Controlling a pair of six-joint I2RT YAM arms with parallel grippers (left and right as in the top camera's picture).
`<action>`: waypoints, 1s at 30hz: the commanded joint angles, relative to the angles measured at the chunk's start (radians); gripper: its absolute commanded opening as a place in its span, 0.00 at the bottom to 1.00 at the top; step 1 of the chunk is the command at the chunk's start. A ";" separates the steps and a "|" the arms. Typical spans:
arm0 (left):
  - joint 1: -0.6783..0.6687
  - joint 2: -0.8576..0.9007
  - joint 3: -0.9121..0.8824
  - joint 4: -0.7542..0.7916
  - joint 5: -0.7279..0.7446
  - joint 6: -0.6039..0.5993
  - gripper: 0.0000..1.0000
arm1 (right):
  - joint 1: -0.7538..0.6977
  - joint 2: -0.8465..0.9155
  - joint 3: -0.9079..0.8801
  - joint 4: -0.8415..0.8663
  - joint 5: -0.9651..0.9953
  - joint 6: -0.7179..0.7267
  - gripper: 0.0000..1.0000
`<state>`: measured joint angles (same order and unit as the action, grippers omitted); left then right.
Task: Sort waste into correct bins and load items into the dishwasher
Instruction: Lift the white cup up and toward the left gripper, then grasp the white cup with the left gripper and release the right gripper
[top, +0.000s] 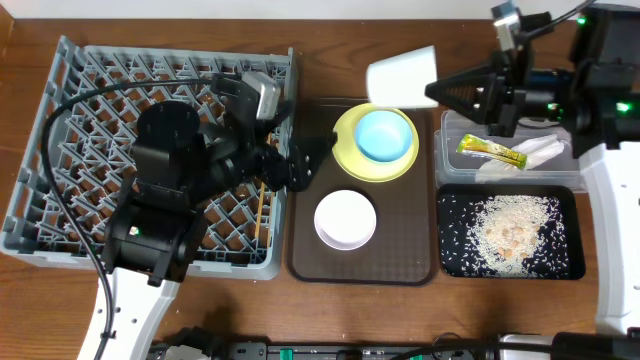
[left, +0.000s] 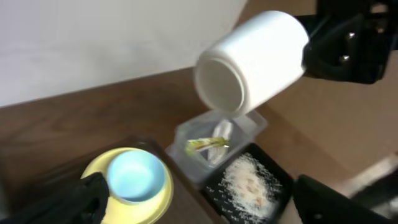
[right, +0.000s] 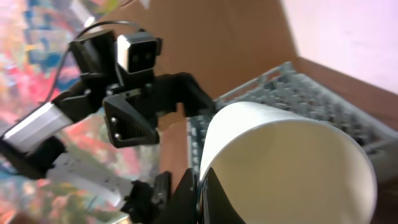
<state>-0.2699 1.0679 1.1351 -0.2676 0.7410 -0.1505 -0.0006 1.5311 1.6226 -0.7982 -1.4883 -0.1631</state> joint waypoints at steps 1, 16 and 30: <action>0.006 -0.004 0.016 0.019 0.082 0.013 1.00 | 0.064 0.000 0.004 0.001 -0.072 -0.006 0.01; 0.006 -0.002 0.016 0.095 0.168 0.012 0.98 | 0.229 0.000 0.004 0.002 -0.072 0.004 0.01; 0.006 -0.002 0.016 0.106 0.247 0.011 0.89 | 0.254 -0.002 0.004 0.056 -0.072 0.065 0.01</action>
<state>-0.2691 1.0687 1.1351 -0.1715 0.9585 -0.1520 0.2417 1.5314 1.6222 -0.7551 -1.5345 -0.1345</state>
